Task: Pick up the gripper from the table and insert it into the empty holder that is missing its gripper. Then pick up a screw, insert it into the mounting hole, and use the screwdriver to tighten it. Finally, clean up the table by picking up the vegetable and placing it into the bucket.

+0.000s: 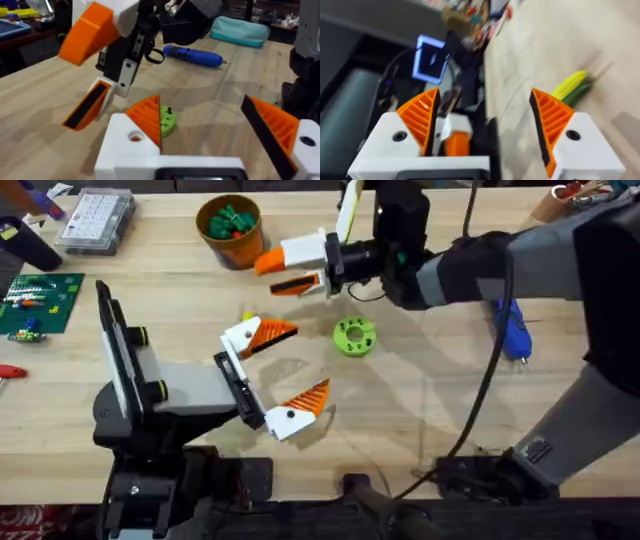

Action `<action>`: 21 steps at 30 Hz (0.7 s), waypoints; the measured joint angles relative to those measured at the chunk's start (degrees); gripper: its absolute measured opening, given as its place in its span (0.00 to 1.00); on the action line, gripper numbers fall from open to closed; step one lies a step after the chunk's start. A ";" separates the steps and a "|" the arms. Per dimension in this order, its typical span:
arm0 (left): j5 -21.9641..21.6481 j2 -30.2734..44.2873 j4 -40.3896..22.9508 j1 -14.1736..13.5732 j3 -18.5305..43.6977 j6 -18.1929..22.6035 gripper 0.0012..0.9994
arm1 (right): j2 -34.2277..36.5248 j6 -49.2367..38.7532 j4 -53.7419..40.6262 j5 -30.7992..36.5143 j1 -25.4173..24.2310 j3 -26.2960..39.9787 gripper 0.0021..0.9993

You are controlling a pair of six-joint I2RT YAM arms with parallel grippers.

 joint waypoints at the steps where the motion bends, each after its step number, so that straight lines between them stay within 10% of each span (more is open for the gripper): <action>1: 0.00 0.00 0.00 0.00 0.00 0.00 0.99 | 0.00 -1.51 -1.64 1.51 -0.38 0.45 1.00; 14: 0.04 0.00 -0.01 0.00 -0.01 -0.39 0.99 | -5.51 -37.58 -61.78 23.58 -6.75 20.15 1.00; 21: 0.04 -0.01 -0.02 0.00 -0.02 -0.39 0.99 | -19.18 -51.57 -75.74 34.94 -8.01 25.43 1.00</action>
